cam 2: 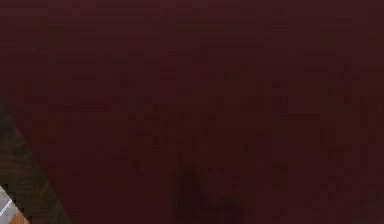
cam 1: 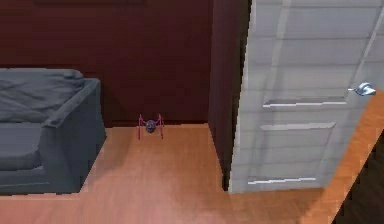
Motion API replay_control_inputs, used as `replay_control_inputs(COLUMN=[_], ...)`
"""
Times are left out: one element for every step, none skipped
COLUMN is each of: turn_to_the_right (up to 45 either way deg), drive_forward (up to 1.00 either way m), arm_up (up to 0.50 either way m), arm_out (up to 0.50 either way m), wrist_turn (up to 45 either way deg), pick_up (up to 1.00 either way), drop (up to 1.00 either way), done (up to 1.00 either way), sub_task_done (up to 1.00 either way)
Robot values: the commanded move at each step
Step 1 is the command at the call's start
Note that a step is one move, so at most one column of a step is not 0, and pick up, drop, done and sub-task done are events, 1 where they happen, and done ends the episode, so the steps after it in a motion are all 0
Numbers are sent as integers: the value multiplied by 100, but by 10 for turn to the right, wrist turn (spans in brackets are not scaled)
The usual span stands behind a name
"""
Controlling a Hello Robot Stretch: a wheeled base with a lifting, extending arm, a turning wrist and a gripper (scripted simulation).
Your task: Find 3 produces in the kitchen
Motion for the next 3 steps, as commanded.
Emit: replay_control_inputs(turn_to_the_right=[0,450,390], drive_forward=[75,0,0], arm_up=[0,0,0], arm_out=[0,0,0], wrist_turn=[0,0,0], pick_up=[0,0,0], drop=[0,0,0], done=[0,0,0], sub_task_done=[0,0,0])
